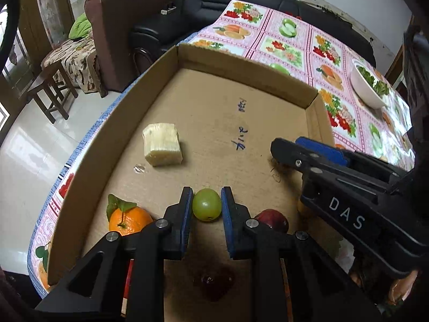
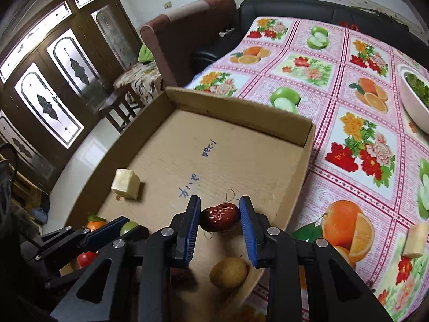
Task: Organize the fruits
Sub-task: 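Open the left tool to drop the grape in the tray while the right tool releases its date, then move both tools away from the tray back over the loose fruit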
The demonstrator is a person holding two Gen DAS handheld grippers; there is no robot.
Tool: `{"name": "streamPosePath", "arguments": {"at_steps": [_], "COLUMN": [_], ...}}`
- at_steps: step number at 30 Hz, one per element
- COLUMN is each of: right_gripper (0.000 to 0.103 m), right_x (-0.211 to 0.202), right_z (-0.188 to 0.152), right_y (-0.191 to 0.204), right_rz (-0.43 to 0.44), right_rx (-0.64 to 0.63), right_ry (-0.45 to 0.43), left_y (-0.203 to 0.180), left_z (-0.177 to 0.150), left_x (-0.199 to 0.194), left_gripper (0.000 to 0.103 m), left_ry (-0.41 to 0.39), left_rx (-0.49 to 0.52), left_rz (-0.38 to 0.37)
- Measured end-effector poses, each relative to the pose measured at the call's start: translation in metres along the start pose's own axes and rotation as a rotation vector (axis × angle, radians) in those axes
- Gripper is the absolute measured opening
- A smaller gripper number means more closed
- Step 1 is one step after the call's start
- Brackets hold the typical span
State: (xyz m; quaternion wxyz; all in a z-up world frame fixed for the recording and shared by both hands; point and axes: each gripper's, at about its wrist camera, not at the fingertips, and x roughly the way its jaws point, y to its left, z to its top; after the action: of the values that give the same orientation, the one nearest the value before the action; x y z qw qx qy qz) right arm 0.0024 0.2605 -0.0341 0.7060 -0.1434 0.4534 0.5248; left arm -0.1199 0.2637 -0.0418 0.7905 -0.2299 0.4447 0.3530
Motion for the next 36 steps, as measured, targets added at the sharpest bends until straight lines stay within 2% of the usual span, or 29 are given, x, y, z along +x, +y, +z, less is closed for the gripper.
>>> {"name": "streamPosePath", "arguments": {"at_steps": [8,11,13,15,17,25,36], "right_gripper": [0.031,0.031,0.033,0.041,0.049,0.049,0.049], "right_x": [0.005,0.004,0.003,-0.002,-0.009,-0.044,-0.113], "right_z": [0.002,0.002,0.003,0.002,0.002,-0.009,-0.053], "right_y": [0.007,0.005,0.003,0.002,0.001,-0.006,-0.042], "right_rz": [-0.015,-0.008,0.000,0.013,0.017,0.038,0.040], "right_rx": [-0.026,-0.016,-0.001,0.012,0.022,0.055,0.182], "right_ry": [0.014,0.015,0.017,0.010,-0.010,-0.065,-0.155], "left_y": [0.003,0.004,0.006,0.007,0.008,0.005,-0.018], "left_z": [0.000,-0.001,-0.002,-0.003,-0.005,-0.012,-0.020], "left_x": [0.000,-0.003,-0.006,-0.011,-0.018,-0.037,-0.059], "left_gripper": [0.020,0.025,0.035,0.040,0.040,0.043,0.044], "left_ry": [0.021,0.025,0.022,0.010,-0.007,-0.045,-0.079], "left_rx": [-0.025,-0.028,-0.039,-0.048,-0.052,-0.055,-0.027], "left_rz": [-0.005,0.002,0.000,-0.001,-0.002,-0.004,-0.022]}}
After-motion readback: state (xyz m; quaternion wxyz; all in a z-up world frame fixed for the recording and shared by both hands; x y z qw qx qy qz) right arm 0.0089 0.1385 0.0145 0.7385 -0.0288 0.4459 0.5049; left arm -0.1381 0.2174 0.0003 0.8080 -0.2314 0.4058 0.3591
